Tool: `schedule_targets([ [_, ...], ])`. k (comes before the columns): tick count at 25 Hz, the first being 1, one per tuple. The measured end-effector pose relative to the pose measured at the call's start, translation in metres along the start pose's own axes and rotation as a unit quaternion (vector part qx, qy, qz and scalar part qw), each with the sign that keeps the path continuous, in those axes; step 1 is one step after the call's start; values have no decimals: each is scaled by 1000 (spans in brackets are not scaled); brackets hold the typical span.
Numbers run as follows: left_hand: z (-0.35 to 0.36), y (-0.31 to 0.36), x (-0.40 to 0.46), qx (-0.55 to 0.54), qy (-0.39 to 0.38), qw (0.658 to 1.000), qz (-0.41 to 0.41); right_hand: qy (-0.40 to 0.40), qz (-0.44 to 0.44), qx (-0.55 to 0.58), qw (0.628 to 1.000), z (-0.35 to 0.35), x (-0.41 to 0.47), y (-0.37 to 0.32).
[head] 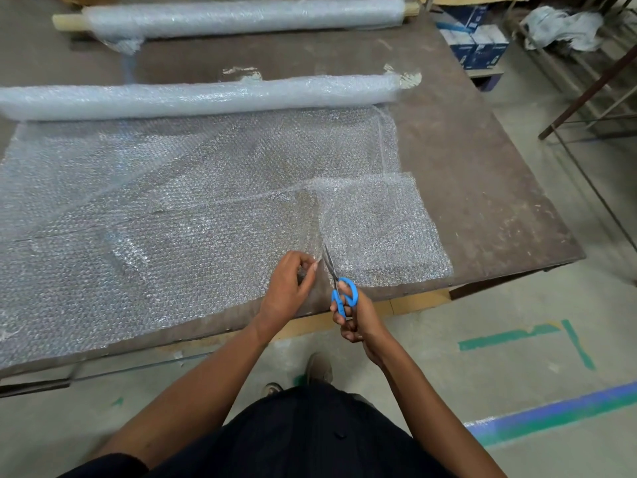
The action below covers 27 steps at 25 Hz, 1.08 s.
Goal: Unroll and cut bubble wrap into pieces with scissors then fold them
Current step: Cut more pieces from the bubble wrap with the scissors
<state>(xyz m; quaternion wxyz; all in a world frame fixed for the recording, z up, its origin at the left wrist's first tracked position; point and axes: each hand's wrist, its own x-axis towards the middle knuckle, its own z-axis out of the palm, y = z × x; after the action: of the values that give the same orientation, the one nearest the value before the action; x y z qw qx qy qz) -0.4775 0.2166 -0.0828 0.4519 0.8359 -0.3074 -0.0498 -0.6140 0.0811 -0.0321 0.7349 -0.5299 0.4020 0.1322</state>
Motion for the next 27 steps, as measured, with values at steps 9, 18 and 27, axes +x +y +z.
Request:
schedule_targets([
  [9,-3,1,0,-10,13,1000,4,-13,-10,24,1000,-1,-10,14],
  [18,-3,0,-1,-6,-6,1000,9,2,-37,-4,999,13,18,-5],
  [27,-3,0,-3,0,-10,1000,-1,20,-100,-66,993,11,23,-5],
])
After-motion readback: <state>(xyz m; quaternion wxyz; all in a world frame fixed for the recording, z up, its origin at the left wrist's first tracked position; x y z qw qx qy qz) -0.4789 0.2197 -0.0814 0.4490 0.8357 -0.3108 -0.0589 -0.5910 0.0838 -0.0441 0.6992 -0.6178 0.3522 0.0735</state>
